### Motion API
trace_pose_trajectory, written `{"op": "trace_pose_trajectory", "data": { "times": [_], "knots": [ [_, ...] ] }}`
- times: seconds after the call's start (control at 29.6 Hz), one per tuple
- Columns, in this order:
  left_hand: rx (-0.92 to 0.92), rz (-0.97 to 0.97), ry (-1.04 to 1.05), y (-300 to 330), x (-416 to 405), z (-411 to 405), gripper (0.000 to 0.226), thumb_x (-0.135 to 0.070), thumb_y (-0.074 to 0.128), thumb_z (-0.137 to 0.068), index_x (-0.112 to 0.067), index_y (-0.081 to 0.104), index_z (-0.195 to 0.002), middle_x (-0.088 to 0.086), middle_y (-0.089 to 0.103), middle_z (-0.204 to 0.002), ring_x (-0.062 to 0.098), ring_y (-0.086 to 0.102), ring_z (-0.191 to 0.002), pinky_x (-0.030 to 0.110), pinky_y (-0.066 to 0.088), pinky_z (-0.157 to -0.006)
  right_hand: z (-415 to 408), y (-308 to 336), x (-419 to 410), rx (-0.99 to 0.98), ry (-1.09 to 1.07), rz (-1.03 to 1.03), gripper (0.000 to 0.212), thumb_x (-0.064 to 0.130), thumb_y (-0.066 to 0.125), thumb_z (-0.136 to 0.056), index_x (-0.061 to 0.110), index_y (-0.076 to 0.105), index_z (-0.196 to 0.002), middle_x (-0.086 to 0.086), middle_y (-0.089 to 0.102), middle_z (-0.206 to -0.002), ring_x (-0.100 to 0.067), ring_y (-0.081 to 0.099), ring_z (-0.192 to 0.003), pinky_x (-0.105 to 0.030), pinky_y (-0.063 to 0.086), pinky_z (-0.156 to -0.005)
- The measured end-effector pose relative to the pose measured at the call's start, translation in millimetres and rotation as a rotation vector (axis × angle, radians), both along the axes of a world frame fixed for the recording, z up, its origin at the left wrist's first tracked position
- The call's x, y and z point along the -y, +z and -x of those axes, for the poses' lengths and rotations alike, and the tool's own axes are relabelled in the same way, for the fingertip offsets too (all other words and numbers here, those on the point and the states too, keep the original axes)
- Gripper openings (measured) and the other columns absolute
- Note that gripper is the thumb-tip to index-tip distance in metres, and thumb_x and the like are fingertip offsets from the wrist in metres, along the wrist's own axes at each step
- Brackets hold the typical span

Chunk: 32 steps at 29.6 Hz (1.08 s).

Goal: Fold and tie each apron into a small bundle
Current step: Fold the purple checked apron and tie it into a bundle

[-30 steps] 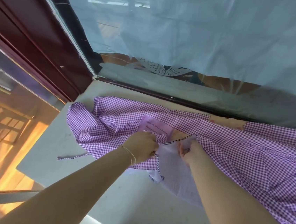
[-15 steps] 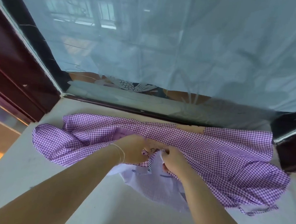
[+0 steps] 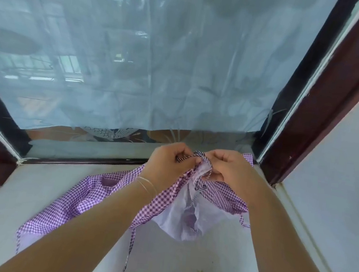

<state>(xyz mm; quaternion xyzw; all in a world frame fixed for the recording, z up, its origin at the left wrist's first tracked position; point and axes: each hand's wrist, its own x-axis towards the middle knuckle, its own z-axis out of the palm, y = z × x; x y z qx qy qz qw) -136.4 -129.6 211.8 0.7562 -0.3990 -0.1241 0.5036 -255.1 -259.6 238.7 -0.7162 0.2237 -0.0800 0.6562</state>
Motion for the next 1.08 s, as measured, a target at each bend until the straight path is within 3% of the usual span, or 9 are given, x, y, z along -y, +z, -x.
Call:
{"op": "trace_pose_trajectory", "data": {
  "times": [0.17, 0.3, 0.44, 0.54, 0.68, 0.81, 0.88, 0.98, 1.08],
  "knots": [
    [0.185, -0.089, 0.073, 5.5, -9.4, -2.3, 0.019, -0.031, 0.071, -0.081, -0.023, 0.056, -0.072, -0.008, 0.056, -0.059, 0.003, 0.042, -0.048, 0.023, 0.04, -0.05, -8.3, -6.9, -21.1, 0.027, 0.019, 0.124, 0.018, 0.023, 0.058, -0.092, 0.012, 0.07, -0.101, -0.01, 0.073, -0.092, -0.02, 0.072, -0.08, -0.027, 0.059, -0.075],
    [0.424, -0.044, 0.043, 16.5, -18.7, -13.3, 0.026, -0.034, 0.069, -0.084, -0.024, 0.063, -0.107, -0.013, 0.06, -0.106, -0.006, 0.049, -0.062, 0.019, 0.047, -0.065, -19.2, 14.4, -16.5, 0.019, 0.126, 0.209, 0.021, 0.016, 0.057, -0.093, 0.012, 0.068, -0.111, 0.001, 0.072, -0.095, -0.011, 0.07, -0.082, -0.021, 0.057, -0.075],
    [0.503, -0.147, 0.058, 30.5, -21.3, -23.1, 0.019, -0.035, 0.061, -0.09, -0.026, 0.068, -0.105, -0.01, 0.069, -0.095, 0.004, 0.059, -0.076, 0.015, 0.04, -0.065, -28.7, 30.4, -18.6, -0.004, 0.08, 0.499, 0.011, 0.024, 0.064, -0.09, 0.019, 0.073, -0.093, 0.009, 0.072, -0.078, 0.0, 0.068, -0.07, -0.014, 0.052, -0.065],
    [0.594, -0.173, 0.019, 38.5, -26.0, -24.8, 0.024, -0.038, 0.057, -0.093, -0.034, 0.067, -0.114, -0.01, 0.072, -0.098, 0.012, 0.065, -0.084, 0.023, 0.047, -0.071, -32.8, 36.3, -23.8, -0.051, 0.056, 0.728, 0.012, 0.036, 0.066, -0.088, 0.028, 0.069, -0.08, 0.005, 0.071, -0.074, -0.011, 0.067, -0.07, -0.031, 0.055, -0.071],
    [0.822, -0.145, -0.031, 79.2, -19.6, -54.1, 0.017, -0.033, 0.059, -0.092, -0.025, 0.073, -0.098, -0.001, 0.065, -0.074, 0.019, 0.055, -0.073, 0.028, 0.041, -0.065, -48.2, 64.8, -17.0, 0.133, -0.009, 0.857, 0.009, 0.026, 0.065, -0.09, 0.02, 0.058, -0.092, 0.006, 0.065, -0.074, -0.008, 0.063, -0.066, -0.028, 0.05, -0.068],
    [0.422, -0.012, -0.057, 148.2, -3.9, -87.9, 0.021, -0.023, 0.056, -0.096, -0.015, 0.064, -0.079, -0.003, 0.053, -0.064, 0.006, 0.044, -0.058, 0.022, 0.037, -0.061, -62.4, 99.8, 11.9, 0.332, -0.005, 0.077, 0.009, 0.012, 0.054, -0.097, 0.013, 0.052, -0.087, 0.003, 0.045, -0.058, -0.014, 0.039, -0.047, -0.026, 0.038, -0.051],
    [0.503, -0.045, 0.05, 200.1, 0.8, -101.7, 0.021, -0.027, 0.054, -0.096, -0.017, 0.063, -0.08, -0.002, 0.057, -0.069, 0.008, 0.049, -0.062, 0.024, 0.041, -0.064, -70.9, 116.5, 41.3, 0.274, -0.081, -0.052, 0.008, 0.014, 0.051, -0.098, 0.014, 0.054, -0.09, -0.002, 0.048, -0.068, -0.014, 0.044, -0.053, -0.026, 0.043, -0.055],
    [0.849, -0.238, 0.264, 261.8, 5.0, -110.3, 0.021, -0.038, 0.048, -0.095, -0.027, 0.062, -0.086, -0.005, 0.059, -0.083, 0.018, 0.054, -0.079, 0.028, 0.041, -0.07, -91.1, 123.5, 54.1, 0.038, -0.316, 0.513, 0.019, 0.024, 0.058, -0.094, 0.014, 0.056, -0.111, -0.008, 0.058, -0.109, -0.02, 0.059, -0.088, -0.03, 0.046, -0.078],
    [0.933, -0.422, 0.239, 277.6, 24.2, -95.7, 0.019, -0.039, 0.047, -0.095, -0.031, 0.064, -0.091, -0.009, 0.054, -0.083, 0.015, 0.051, -0.079, 0.026, 0.038, -0.069, -106.0, 128.0, 6.1, 0.348, -0.262, 0.789, 0.031, 0.034, 0.05, -0.097, 0.008, 0.06, -0.083, -0.008, 0.061, -0.081, -0.012, 0.05, -0.064, -0.027, 0.036, -0.061]
  ]
}}
